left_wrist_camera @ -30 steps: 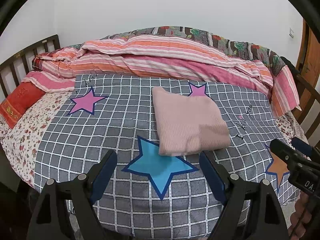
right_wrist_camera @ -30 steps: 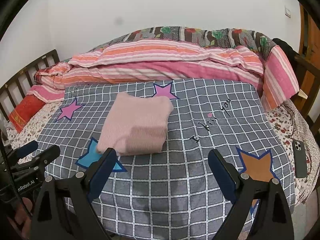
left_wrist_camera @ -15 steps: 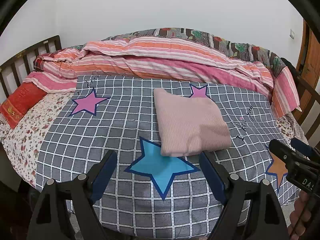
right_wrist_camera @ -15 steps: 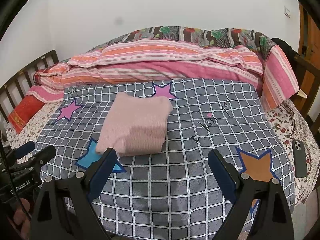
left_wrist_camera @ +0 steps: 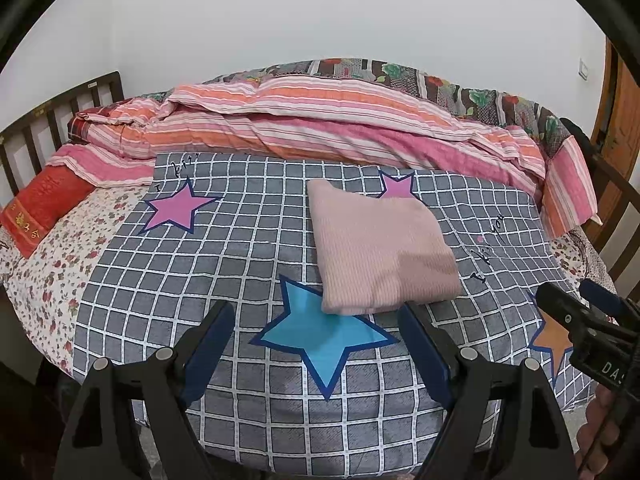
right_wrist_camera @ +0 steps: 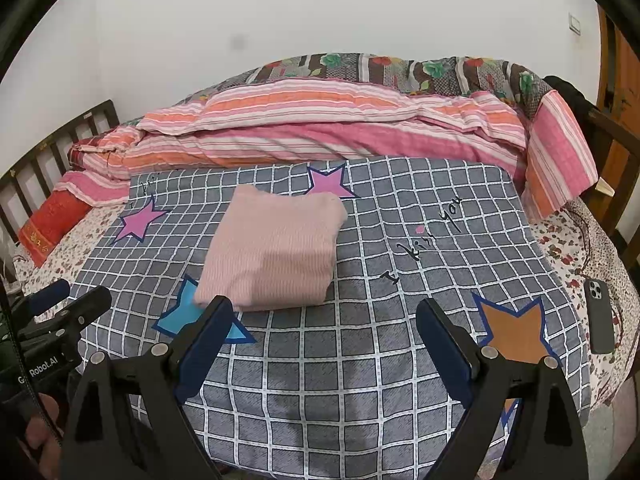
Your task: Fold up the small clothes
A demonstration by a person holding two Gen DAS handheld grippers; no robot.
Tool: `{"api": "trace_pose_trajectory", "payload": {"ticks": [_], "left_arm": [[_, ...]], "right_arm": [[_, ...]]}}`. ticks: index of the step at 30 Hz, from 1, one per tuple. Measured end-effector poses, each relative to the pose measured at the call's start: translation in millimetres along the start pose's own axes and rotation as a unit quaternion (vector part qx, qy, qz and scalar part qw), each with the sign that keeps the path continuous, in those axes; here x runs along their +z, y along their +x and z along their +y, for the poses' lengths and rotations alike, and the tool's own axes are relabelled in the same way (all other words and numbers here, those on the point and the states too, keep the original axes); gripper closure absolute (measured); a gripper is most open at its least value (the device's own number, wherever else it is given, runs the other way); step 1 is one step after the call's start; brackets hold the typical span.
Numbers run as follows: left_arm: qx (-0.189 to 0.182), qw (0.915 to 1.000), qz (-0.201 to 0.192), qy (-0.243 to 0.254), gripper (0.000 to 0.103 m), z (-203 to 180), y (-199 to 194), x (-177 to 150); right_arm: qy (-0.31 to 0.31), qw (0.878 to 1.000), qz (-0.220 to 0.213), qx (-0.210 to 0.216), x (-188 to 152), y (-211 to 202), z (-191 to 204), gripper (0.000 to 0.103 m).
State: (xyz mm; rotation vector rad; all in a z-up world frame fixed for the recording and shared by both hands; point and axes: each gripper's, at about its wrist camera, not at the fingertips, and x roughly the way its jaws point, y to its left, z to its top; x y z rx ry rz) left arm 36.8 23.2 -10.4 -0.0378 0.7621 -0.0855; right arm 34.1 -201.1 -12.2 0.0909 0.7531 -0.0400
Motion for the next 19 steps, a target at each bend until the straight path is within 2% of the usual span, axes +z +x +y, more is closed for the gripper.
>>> {"api": "trace_pose_trajectory", "payload": {"ticks": [19], "left_arm": [[0.002,1.0000,-0.005,0.002,0.020,-10.4,-4.2,4.0]], "right_arm": [[0.005,1.000,-0.006,0.002,-0.9,-9.0,2.7,0.011]]}}
